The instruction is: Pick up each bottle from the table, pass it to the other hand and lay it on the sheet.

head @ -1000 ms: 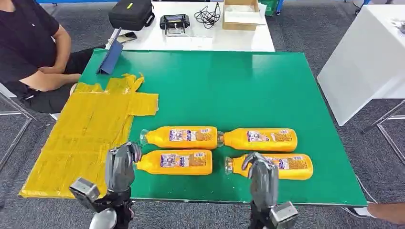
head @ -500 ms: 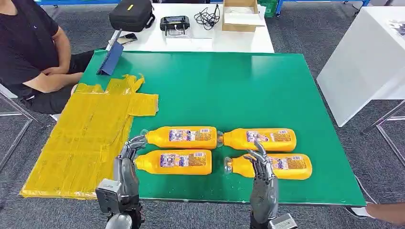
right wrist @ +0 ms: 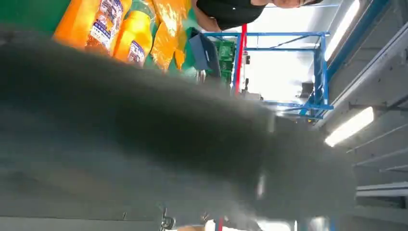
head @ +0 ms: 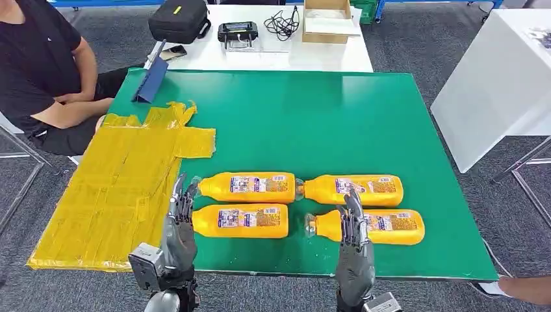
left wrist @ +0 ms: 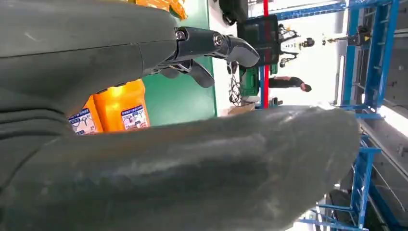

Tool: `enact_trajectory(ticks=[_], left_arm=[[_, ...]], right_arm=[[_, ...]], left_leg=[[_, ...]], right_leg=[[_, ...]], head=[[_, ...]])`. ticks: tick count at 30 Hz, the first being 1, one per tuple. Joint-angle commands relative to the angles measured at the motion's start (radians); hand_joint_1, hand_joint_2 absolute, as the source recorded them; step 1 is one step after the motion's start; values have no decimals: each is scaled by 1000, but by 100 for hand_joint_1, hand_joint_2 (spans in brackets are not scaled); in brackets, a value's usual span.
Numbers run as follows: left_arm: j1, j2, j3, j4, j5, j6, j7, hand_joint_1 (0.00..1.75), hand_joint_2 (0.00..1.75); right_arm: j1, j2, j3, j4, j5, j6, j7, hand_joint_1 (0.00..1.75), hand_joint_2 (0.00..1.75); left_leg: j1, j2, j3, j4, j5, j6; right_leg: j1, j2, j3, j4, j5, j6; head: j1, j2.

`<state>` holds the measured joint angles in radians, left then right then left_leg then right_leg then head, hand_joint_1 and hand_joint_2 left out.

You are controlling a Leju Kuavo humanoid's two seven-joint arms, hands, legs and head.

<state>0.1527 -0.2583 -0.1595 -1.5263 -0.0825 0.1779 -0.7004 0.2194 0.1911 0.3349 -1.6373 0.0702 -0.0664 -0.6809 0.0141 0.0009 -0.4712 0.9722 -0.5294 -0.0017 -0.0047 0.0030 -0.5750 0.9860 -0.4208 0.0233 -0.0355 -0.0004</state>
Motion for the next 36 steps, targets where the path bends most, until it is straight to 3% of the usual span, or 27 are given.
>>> enact_trajectory(ticks=[1,2,3,4,5,7,11,18,22,23,28,36], left_arm=[[3,24,3,-42,11,24,2,0,0],[12,16,27,-45,29,7,2,0,0],[12,16,27,-45,29,7,2,0,0],[16,-4,74,-45,94,-102,2,0,0],[10,-18,101,-37,96,-109,2,0,0],[8,-33,135,-39,100,-149,2,0,0],[19,-50,165,-52,91,-183,2,0,0],[22,-57,169,-65,66,-179,2,0,0],[30,-62,179,-74,71,-174,2,0,0],[32,-64,183,-76,69,-173,2,0,0],[33,-68,182,-78,62,-174,2,0,0],[37,-69,179,-90,61,-183,2,0,0]], right_arm=[[-60,0,54,221,72,-21,-17,0,175],[-91,15,89,320,187,-130,-17,0,175],[-91,15,89,320,187,-130,-17,0,175],[-159,22,208,423,358,-188,56,0,175],[-194,38,248,463,451,-256,86,0,175],[-236,68,292,496,519,-315,122,0,175],[-249,50,326,424,583,-338,191,0,175],[-240,35,344,421,575,-332,198,0,175],[-249,25,337,405,703,-421,286,0,175],[-266,8,351,395,777,-422,342,0,175],[-343,-49,367,343,801,-303,419,0,175],[-395,-62,374,369,874,-324,473,0,175]], left_leg=[[1,3,6,-4,0,0],[1,4,8,-6,0,1],[1,2,5,-3,0,0],[2,5,7,-5,0,0],[1,3,4,-4,0,0],[3,9,4,-3,-1,0],[0,4,4,-1,0,0],[1,2,4,-2,1,-1],[1,1,3,-2,1,-1],[1,2,3,-2,1,-1],[2,1,6,-4,2,1],[1,1,4,-2,1,0]], right_leg=[[1,3,4,-4,1,0],[2,3,7,-6,1,-1],[1,2,4,-3,1,0],[2,5,5,-5,2,-1],[1,2,4,-3,1,0],[2,8,2,-2,2,-1],[0,5,1,0,0,0],[1,2,4,-1,0,0],[1,2,3,0,0,0],[1,2,3,0,0,-1],[2,1,6,-3,1,0],[1,2,4,-1,0,0]], head=[[0,0],[0,0],[0,0],[0,0],[0,0],[0,0],[-1,0],[-1,0],[-1,0],[-1,0],[-1,0],[-1,0]])
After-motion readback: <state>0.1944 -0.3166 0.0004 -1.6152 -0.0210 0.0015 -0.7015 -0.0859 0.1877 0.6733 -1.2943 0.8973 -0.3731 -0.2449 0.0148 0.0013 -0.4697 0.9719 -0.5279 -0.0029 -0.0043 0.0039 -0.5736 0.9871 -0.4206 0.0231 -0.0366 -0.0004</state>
